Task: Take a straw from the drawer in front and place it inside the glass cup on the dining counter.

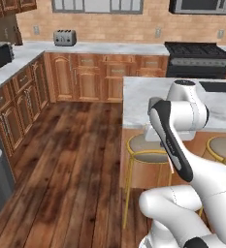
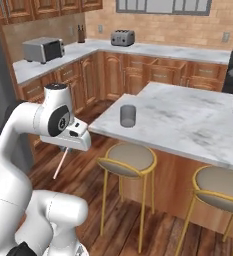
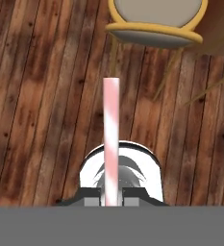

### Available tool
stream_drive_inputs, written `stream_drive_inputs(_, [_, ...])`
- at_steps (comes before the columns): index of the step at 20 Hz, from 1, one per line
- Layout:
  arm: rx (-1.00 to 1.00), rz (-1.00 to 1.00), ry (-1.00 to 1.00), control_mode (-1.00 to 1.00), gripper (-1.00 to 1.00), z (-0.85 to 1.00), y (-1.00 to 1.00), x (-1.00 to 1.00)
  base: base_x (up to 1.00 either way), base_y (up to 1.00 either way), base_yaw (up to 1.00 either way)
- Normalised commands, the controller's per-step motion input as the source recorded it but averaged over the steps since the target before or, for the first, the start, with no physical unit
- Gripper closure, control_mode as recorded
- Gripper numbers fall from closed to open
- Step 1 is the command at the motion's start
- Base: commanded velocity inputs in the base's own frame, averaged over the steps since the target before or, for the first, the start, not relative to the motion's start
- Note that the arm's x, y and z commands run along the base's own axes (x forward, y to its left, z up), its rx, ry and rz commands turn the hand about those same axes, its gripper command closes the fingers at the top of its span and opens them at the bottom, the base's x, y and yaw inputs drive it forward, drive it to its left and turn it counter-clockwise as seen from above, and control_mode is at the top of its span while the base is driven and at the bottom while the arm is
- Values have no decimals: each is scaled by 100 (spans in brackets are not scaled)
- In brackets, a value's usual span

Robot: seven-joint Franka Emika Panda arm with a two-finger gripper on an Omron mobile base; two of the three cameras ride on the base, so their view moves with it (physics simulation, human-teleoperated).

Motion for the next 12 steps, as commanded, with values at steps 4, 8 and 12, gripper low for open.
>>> stream_drive_inputs(4, [0,0,0,100,100,0,0,0,42,58,-25])
stream_drive_inputs(8, [0,0,0,100,100,0,0,0,45,43,-24])
stream_drive_inputs(12, [0,0,0,100,100,0,0,0,49,30,-24])
